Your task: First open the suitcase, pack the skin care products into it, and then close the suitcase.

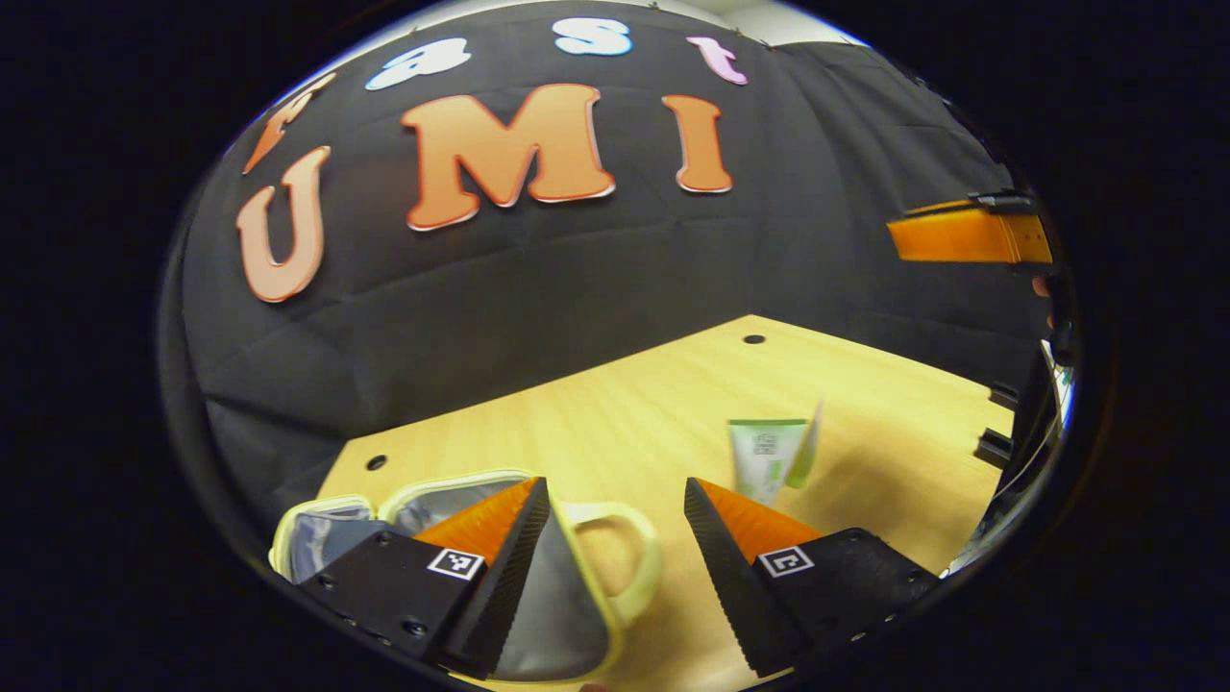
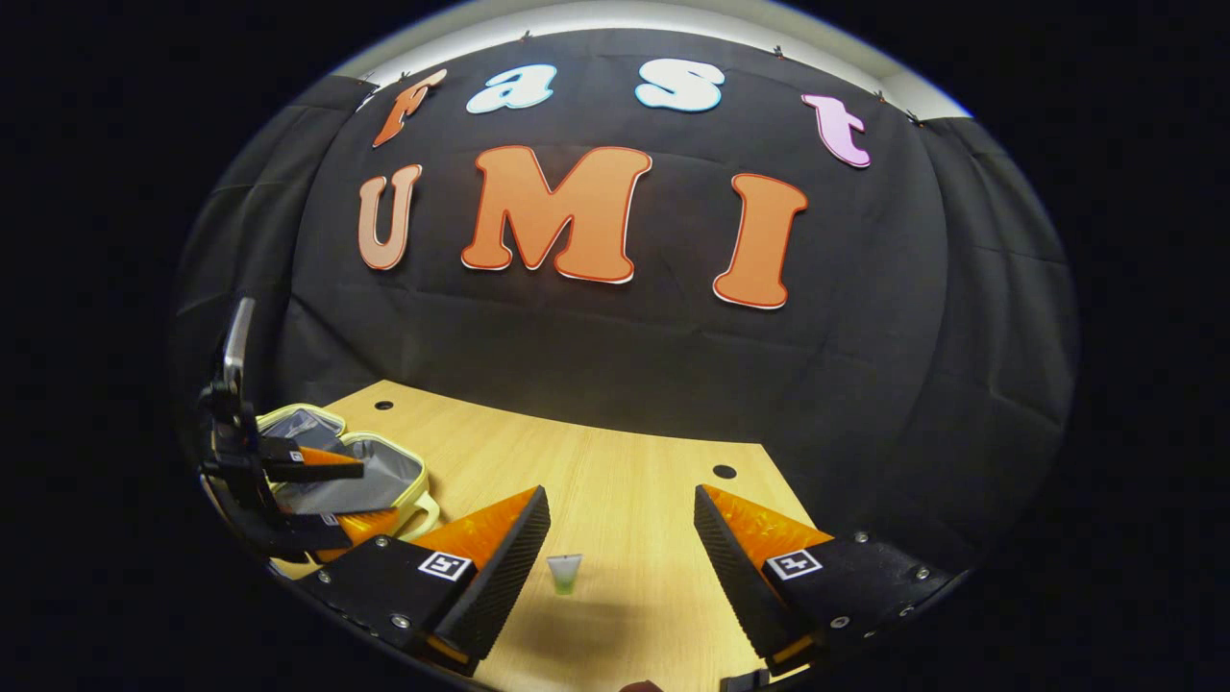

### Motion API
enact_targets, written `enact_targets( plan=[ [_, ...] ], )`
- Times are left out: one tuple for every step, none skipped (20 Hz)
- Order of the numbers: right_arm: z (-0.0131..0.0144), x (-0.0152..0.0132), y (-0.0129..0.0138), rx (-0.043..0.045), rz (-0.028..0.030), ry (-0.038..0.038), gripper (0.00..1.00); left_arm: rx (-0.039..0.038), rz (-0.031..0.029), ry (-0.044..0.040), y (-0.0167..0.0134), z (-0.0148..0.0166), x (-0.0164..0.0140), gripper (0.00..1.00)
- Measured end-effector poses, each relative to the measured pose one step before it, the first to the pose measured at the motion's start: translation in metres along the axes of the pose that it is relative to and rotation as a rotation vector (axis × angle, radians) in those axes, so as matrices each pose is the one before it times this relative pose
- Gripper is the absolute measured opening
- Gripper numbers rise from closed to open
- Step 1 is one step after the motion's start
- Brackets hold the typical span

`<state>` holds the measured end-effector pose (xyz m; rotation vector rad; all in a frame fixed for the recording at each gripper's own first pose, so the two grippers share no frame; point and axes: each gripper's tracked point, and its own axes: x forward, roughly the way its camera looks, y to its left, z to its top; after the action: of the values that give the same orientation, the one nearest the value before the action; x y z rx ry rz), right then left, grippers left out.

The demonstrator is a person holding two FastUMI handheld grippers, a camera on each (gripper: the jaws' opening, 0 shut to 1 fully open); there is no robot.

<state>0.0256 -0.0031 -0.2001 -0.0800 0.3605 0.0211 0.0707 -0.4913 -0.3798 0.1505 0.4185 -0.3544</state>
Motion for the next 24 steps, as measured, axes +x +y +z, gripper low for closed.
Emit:
enact_targets(
  plan=[
    [0.00017,-0.00206,-0.00423,-0.00014,-0.00336,-0.0012,0.95,0.01468,-0.02696,0.00312,-0.01226,-0.00342,0.00495,0.89],
    [-0.00057,-0.00221,-0.00494,-0.00194,-0.00884,0.00105,0.96,0.00904,-0.02196,0.0054,-0.01139,-0.00345,0.00588,0.89],
    [-0.00061,-0.00184,-0.00488,0.00079,-0.00675,0.0001,0.96,0.00172,-0.0264,0.00479,-0.01339,-0.00123,0.00537,0.89],
    [-0.00091,-0.00157,-0.00396,0.00043,-0.00852,0.00165,0.96,0.00363,-0.02007,0.00953,-0.01247,-0.00203,0.00709,0.89],
    [-0.00099,-0.0014,-0.00438,0.00186,-0.00947,0.00281,0.96,0.00306,-0.0176,0.0109,-0.00839,-0.00218,0.00753,0.89],
    [-0.00038,-0.00195,-0.00358,0.00391,-0.00871,0.00214,0.95,0.00167,-0.01307,0.01024,-0.00818,-0.00263,0.00809,0.89],
    [-0.0003,-0.00188,-0.0033,0.00156,-0.01078,0.00057,0.96,0.00021,-0.01188,0.01039,-0.00598,-0.0034,0.00674,0.89],
    [0.00063,-0.00233,-0.00295,0.00153,-0.0095,-0.00056,0.96,-0.00383,-0.01236,0.01124,-0.00569,-0.00479,0.0078,0.89],
    [-0.00048,-0.00254,-0.00374,-0.00154,-0.01255,0.00105,0.96,-0.01132,-0.01297,0.00702,-0.00496,-0.00291,0.00683,0.89],
    [-0.00136,-0.00285,-0.00411,-0.0013,-0.0095,0.0022,0.96,-0.00878,-0.01314,0.0174,-0.00523,-0.00549,0.00695,0.89],
    [-0.00137,-0.00232,-0.00276,-0.00111,-0.01142,0.00377,0.96,-0.00556,-0.00425,0.00902,-0.00306,-0.00359,0.0077,0.89],
    [-0.00105,-0.00237,-0.00327,0.00147,-0.00937,0.00476,0.96,-0.00508,-0.00214,0.01147,-0.00116,-0.00419,0.00848,0.89],
    [-0.00333,-0.00391,-0.00384,0.00314,-0.0092,0.00491,0.96,-0.00482,-0.00604,0.01069,-0.00222,-0.0034,0.00551,0.89],
    [-0.00096,-0.00165,-0.00232,0.00347,-0.00888,0.00413,0.96,-0.00316,-0.0046,0.01159,-0.00094,-0.00363,0.00615,0.89],
    [-0.0013,-0.00112,-0.00218,0.00392,-0.00784,0.00555,0.96,-0.00364,-0.0101,0.0124,-0.00298,-0.00406,0.00503,0.85],
    [-0.0013,-0.00137,-0.00237,0.00304,-0.0079,0.00395,0.96,-0.00466,-0.01092,0.01101,-0.00271,-0.00398,0.00672,0.89],
    [-0.00171,-0.0014,-0.00113,0.0024,-0.00475,0.00324,0.96,-0.00109,-0.00086,0.00996,-0.00083,-0.00345,0.00628,0.85],
    [0.00009,-0.00116,-0.00078,-0.00024,-0.00494,0.00222,0.96,-0.00393,-0.01146,0.01464,-0.00198,-0.00531,0.00536,0.83],
    [-0.00128,-0.00038,-0.0002,-0.00128,-0.00298,0.00385,0.96,-0.00483,0.0121,0.00616,0.00167,-0.00122,0.00366,0.77],
    [-0.00067,0.00033,0.0001,-0.00064,-0.00217,0.00458,0.95,-0.00472,0.00503,-0.00387,0.00091,-0.00059,-0.00882,0.65],
    [-0.00076,-0.00053,-0.00035,0.0001,-0.00132,0.00358,0.96,-0.00228,-0.00868,0.00158,-0.00054,-0.00069,0.01259,0.54],
    [-0.00198,-0.00049,-0.00054,0.00046,-0.00043,0.00472,0.96,-0.00147,-0.00723,-0.00239,0.00026,0.00051,-0.00206,0.55],
    [-0.00238,0.0003,-0.00059,0.00038,0.00018,0.00393,0.96,0.00154,-0.00666,0.0022,-0.00107,0.00167,-0.00207,0.51],
    [-0.00406,-0.00041,0.00005,0.00024,0.0017,0.0057,0.96,-0.00256,-0.0036,0.00424,0.00035,-0.00068,0.00076,0.51]
  ],
)
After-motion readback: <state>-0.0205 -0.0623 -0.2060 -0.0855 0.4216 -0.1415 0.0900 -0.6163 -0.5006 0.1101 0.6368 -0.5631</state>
